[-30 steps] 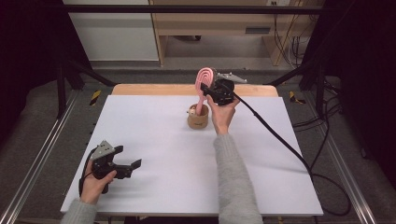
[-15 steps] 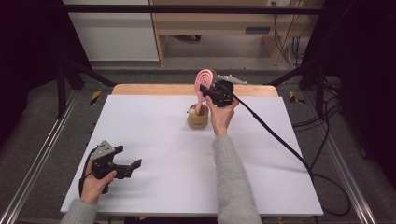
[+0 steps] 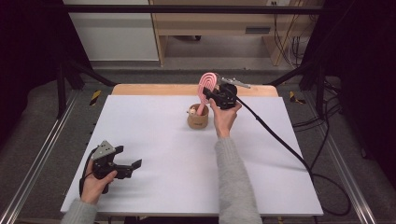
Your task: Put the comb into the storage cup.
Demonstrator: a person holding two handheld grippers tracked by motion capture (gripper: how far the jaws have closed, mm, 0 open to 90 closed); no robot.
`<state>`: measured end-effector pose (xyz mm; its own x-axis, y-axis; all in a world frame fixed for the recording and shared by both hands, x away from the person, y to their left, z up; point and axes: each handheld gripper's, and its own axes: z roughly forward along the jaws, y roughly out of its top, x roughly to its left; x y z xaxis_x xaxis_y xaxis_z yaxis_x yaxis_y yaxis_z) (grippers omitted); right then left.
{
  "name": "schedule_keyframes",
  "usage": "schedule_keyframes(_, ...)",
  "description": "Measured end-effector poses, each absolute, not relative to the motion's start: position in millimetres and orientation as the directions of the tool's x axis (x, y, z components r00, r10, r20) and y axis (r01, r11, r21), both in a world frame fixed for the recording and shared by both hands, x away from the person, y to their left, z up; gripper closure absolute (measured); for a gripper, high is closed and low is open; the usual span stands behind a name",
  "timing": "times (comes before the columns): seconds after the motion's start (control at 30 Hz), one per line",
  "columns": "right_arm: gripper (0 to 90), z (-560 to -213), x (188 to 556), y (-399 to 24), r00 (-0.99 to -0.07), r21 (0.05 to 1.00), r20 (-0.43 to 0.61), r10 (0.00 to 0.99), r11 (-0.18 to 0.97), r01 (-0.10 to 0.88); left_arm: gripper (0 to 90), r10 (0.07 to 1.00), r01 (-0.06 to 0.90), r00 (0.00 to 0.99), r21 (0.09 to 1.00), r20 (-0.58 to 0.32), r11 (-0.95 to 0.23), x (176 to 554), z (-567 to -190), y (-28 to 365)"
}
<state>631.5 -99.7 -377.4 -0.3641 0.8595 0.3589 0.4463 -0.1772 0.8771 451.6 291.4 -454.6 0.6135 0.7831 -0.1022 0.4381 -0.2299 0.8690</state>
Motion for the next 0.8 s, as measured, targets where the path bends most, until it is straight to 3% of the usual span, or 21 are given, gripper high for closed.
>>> schedule_keyframes(0.8,61.9,-381.0,628.7,-110.4,-0.337,0.870,0.367,0.867,-0.192,0.453,0.8,0.784,0.439,0.613,0.868,-0.100,-0.232,451.7,-455.3,290.3)
